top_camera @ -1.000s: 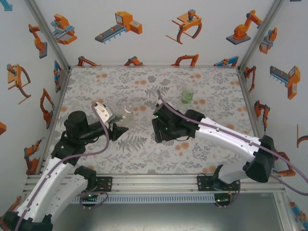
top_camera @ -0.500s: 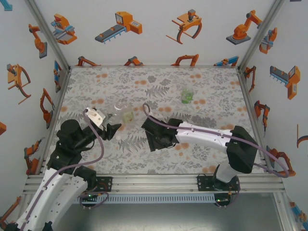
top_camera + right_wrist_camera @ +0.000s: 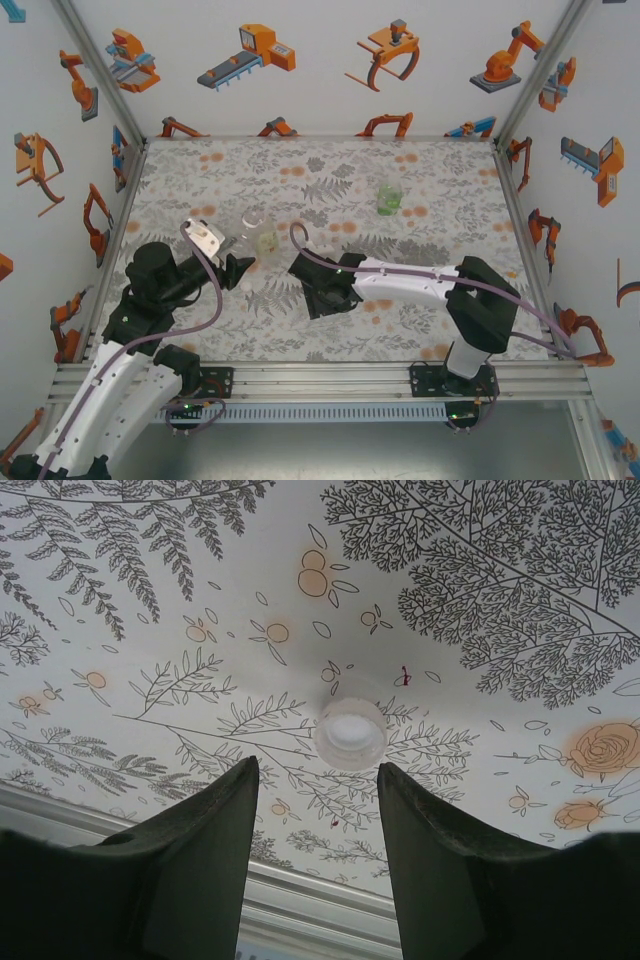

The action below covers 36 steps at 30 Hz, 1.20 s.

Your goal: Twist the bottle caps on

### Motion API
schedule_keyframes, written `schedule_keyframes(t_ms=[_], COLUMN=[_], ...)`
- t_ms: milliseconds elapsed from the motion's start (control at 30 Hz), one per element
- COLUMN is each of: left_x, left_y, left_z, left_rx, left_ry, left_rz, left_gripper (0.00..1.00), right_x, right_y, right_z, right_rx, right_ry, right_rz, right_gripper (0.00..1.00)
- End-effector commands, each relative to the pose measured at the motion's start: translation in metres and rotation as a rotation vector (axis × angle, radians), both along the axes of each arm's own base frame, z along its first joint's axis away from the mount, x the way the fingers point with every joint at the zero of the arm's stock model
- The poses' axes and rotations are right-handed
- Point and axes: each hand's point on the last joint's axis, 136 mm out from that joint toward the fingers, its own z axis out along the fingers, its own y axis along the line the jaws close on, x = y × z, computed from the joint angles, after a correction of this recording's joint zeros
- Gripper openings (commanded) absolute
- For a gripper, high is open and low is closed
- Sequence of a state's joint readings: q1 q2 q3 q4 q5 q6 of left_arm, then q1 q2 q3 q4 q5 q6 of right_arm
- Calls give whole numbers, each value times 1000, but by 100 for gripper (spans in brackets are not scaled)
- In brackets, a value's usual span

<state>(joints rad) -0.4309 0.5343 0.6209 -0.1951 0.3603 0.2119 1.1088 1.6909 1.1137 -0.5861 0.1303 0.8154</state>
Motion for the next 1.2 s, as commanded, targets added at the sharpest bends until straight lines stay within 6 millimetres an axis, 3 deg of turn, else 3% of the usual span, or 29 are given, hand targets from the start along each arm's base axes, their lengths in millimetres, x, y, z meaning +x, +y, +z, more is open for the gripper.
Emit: schedule_keyframes(t_ms=[0, 1167], left_x=[-1, 0], left_y=[-2, -3], left_z=[9, 7], left_rx=[-12, -10], left_ry=[-31, -19], left_rz=[-18, -25], left_gripper=[3, 3], right_x=[1, 2], right_y=[-4, -3], right_z=[-7, -20], right_rx=[-31, -63], right_ry=[-12, 2], right_rz=[-13, -12], right_gripper=[49, 45])
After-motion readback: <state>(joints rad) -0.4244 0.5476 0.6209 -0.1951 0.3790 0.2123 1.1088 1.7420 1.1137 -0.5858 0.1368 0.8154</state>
